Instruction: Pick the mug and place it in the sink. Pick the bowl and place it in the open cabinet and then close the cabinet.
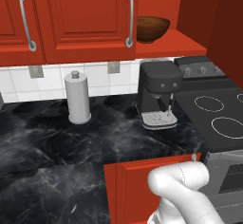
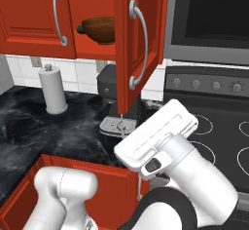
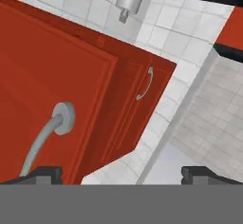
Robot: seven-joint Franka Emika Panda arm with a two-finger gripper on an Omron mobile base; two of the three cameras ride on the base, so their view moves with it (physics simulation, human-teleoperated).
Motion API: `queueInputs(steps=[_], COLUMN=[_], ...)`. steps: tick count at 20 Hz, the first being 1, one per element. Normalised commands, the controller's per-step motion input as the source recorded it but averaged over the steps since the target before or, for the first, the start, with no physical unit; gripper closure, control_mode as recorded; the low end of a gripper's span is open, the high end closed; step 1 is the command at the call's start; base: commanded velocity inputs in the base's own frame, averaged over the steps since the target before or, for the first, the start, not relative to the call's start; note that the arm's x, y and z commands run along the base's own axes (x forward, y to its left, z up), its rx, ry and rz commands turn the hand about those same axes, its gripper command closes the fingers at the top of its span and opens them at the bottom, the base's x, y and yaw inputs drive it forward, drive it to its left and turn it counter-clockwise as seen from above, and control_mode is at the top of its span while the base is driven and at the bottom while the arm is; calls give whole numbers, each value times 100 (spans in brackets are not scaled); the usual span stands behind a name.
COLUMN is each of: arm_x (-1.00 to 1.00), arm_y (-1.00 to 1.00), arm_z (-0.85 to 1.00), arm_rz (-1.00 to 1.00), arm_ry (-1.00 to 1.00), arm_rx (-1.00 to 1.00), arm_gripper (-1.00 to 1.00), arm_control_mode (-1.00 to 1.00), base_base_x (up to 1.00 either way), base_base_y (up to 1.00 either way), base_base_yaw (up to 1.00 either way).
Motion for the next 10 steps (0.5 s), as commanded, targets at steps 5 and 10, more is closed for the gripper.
queueInputs(steps=[5,10], arm_x=[69,55], arm_y=[-9,-46], arm_z=[0,0], arm_rz=[0,0], arm_ry=[-7,0], arm_rx=[27,20], arm_gripper=[-100,-100], arm_control_mode=[-100,-100], base_base_x=[0,0], base_base_y=[0,0], base_base_yaw=[0,0])
